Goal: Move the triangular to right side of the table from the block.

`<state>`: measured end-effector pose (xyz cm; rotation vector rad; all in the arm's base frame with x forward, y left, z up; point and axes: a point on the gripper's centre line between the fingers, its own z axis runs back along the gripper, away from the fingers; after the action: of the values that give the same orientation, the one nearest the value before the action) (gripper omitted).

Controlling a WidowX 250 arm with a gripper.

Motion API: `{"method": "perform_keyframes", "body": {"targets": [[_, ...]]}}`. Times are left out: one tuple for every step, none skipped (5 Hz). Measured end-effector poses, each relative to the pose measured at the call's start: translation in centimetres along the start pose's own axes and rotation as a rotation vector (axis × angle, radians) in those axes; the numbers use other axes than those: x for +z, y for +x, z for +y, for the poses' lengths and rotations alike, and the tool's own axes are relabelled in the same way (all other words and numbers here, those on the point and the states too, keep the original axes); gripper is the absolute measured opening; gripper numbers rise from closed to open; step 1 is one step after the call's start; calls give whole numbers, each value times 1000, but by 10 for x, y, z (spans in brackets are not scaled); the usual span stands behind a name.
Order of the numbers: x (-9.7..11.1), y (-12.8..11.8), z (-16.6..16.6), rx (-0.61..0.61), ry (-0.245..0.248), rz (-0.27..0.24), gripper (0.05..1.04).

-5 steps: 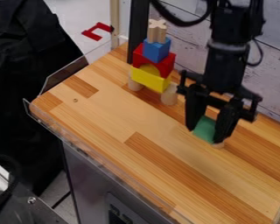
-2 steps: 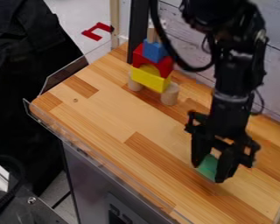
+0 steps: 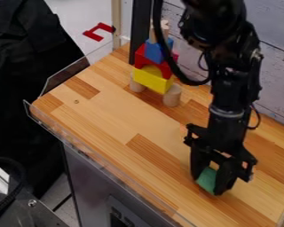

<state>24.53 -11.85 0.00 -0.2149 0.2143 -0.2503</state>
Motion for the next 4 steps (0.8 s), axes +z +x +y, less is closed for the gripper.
{"method": "perform_keyframes", "body": {"targets": [[0,4,3,-15,0,-24,595],[0,3,4,-25,-11,-22,699],[9,-4,8,3,17,-37,969],[32,-5,6,27,32,-98,1001]]}}
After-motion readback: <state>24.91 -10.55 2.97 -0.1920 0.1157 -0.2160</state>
